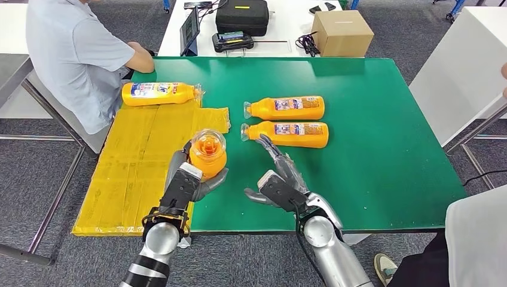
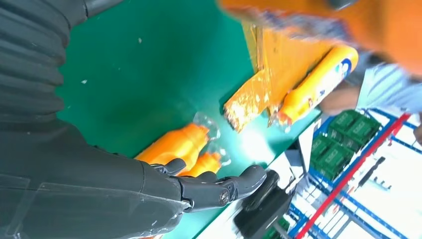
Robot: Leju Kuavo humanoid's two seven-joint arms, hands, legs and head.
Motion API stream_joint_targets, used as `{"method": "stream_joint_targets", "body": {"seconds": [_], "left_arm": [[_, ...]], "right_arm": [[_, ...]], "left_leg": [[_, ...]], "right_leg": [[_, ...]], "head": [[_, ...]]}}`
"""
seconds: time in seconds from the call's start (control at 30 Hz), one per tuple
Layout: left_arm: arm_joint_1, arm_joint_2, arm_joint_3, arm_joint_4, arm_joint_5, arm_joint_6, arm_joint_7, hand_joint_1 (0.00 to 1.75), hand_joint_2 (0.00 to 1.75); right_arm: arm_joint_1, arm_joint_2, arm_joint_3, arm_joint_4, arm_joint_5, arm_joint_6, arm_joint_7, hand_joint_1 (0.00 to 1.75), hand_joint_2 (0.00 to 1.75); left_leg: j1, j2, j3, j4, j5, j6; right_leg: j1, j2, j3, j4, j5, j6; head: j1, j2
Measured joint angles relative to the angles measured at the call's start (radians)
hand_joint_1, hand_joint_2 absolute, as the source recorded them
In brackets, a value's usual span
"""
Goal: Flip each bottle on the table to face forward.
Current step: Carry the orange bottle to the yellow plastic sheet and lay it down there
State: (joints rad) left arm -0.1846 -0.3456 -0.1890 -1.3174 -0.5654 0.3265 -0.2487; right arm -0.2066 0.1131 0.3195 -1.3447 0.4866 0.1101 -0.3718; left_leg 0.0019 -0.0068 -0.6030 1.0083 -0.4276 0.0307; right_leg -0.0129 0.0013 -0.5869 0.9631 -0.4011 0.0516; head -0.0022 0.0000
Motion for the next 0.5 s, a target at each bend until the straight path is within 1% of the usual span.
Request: {"method": "stream_joint_targets", "body": {"seconds": [0.13,0.2,0.27,0.4,0.43,0.5], "left_arm": [[0.008,0.0,0.02,-0.042,-0.025,0.001,0.004,1.75,1.75],[0.01,0.0,0.024,-0.055,-0.091,0.019,0.008,1.75,1.75],[0.012,0.0,0.028,-0.069,-0.242,0.05,0.021,1.75,1.75],[0.013,0.002,0.035,-0.087,-0.604,0.095,0.086,1.75,1.75],[0.011,0.004,0.037,-0.081,-0.659,0.098,0.099,1.75,1.75],[0.005,0.007,0.044,-0.059,-0.713,0.105,0.112,1.75,1.75]], "right_arm": [[0.011,-0.001,-0.017,-0.024,0.001,0.0,0.001,0.0,1.75],[0.014,-0.001,-0.022,-0.029,0.001,0.001,0.001,0.0,1.75],[0.016,-0.002,-0.03,-0.03,-0.002,0.005,0.001,0.0,1.75],[0.019,-0.008,-0.053,-0.024,-0.03,0.022,-0.013,0.0,1.75],[0.019,-0.011,-0.06,-0.02,-0.04,0.026,-0.02,0.0,1.75],[0.019,-0.017,-0.075,-0.009,-0.054,0.034,-0.033,0.0,1.75]], "left_leg": [[0.0,0.0,0.0,0.0,0.0,0.0],[0.0,0.0,0.0,0.0,0.0,0.0],[0.0,0.0,0.0,0.0,0.0,0.0],[0.0,0.0,0.0,0.0,0.0,0.0],[0.0,0.0,0.0,0.0,0.0,0.0],[0.0,0.0,0.0,0.0,0.0,0.0]], "right_leg": [[0.0,0.0,0.0,0.0,0.0,0.0],[0.0,0.0,0.0,0.0,0.0,0.0],[0.0,0.0,0.0,0.0,0.0,0.0],[0.0,0.0,0.0,0.0,0.0,0.0],[0.0,0.0,0.0,0.0,0.0,0.0],[0.0,0.0,0.0,0.0,0.0,0.0]], "head": [[0.0,0.0],[0.0,0.0],[0.0,0.0],[0.0,0.0],[0.0,0.0],[0.0,0.0]]}}
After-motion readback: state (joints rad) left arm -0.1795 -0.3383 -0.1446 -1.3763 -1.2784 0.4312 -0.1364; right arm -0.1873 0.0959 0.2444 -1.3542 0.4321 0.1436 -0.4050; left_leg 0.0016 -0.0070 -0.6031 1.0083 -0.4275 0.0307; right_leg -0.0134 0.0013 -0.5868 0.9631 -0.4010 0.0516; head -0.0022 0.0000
